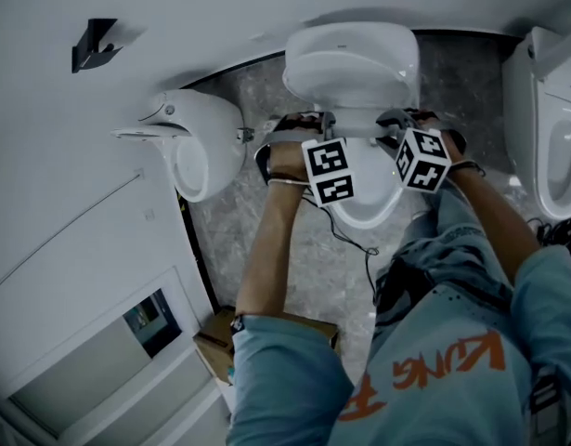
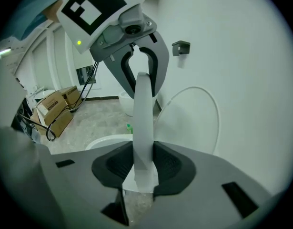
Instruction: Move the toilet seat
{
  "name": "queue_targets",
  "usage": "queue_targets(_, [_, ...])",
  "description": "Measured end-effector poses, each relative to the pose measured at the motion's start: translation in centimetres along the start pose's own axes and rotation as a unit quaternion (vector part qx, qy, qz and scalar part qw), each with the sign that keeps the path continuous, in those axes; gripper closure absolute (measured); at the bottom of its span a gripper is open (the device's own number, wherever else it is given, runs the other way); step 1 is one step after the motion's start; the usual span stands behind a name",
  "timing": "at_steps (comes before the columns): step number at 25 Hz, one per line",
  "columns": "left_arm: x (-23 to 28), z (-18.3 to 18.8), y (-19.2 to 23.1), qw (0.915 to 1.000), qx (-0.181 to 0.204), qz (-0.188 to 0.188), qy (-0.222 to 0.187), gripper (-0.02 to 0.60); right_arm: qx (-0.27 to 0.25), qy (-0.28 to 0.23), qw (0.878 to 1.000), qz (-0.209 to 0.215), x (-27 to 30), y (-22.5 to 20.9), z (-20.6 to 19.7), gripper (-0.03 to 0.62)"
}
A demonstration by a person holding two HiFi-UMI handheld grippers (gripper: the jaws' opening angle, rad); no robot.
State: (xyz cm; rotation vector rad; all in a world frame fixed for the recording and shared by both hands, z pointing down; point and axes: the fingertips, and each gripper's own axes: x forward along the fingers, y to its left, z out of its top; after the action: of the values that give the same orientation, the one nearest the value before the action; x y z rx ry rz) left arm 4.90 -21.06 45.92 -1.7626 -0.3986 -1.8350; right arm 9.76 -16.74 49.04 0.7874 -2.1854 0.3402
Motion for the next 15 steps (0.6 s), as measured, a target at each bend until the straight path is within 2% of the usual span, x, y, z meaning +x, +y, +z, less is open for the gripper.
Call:
queue_targets(10, [1.3, 0.1, 6.3, 0.9995, -0.002, -0.032, -0.003, 0.451, 0.061, -0.011, 0.996, -0.066, 0.6, -6.5, 0.2, 0.493])
queue_targets(15, [1.9, 0.2, 8.5, 0.9995, -0.004, -0.032, -0.004, 0.442, 0.074, -0.009, 0.994, -0.083, 0.9, -8.5, 0.0, 0.487])
